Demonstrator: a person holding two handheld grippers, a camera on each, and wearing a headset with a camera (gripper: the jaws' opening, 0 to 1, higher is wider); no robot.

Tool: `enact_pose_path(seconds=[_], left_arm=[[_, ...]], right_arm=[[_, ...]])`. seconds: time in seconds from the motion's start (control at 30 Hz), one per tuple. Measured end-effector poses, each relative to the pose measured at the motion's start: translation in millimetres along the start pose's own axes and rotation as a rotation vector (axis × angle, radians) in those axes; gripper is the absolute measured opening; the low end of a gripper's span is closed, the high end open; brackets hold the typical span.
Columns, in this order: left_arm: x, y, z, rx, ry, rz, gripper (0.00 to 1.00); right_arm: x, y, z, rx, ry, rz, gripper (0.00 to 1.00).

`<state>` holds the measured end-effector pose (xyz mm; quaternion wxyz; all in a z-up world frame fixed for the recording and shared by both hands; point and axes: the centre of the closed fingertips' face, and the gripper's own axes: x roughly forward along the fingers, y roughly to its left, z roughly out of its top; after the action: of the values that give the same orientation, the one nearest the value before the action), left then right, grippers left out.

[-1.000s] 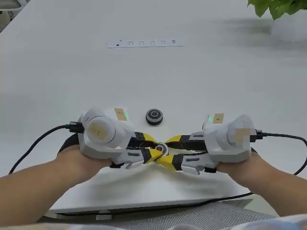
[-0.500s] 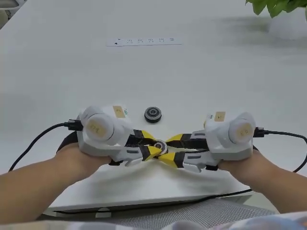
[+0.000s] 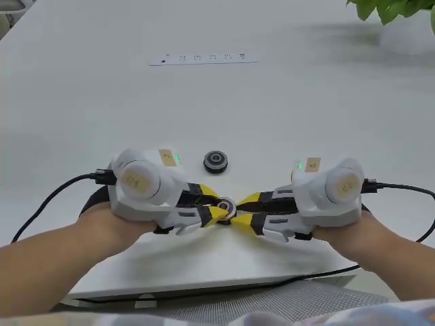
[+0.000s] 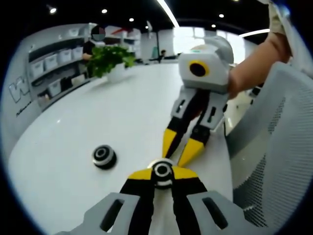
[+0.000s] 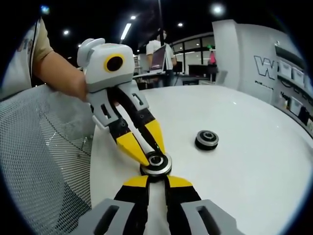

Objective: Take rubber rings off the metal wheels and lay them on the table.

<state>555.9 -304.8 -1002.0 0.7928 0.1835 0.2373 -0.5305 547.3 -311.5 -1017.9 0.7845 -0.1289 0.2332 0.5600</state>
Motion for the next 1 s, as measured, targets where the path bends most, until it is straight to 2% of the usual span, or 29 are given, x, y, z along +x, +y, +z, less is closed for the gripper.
enact_pose_path(seconds=[0.7,0.8,1.0], left_arm=[[0.1,0.9,0.0,-0.003,0.001,0.006,0.13],[0.2,0.9,0.1,-0.005,0.005,0.011,0.13],[0.2,0.9,0.1,-0.008,0.006,0.012,0.13]], right_arm=[[-1.5,-3.4,-2.0,0.06,0.014,-0.024,0.0],[-1.6,-2.6,-1.6,0.042,0.023,-0.044,0.0],[-1.7,-2.6,-1.9,-0.048,0.057,-0.083,0.0]])
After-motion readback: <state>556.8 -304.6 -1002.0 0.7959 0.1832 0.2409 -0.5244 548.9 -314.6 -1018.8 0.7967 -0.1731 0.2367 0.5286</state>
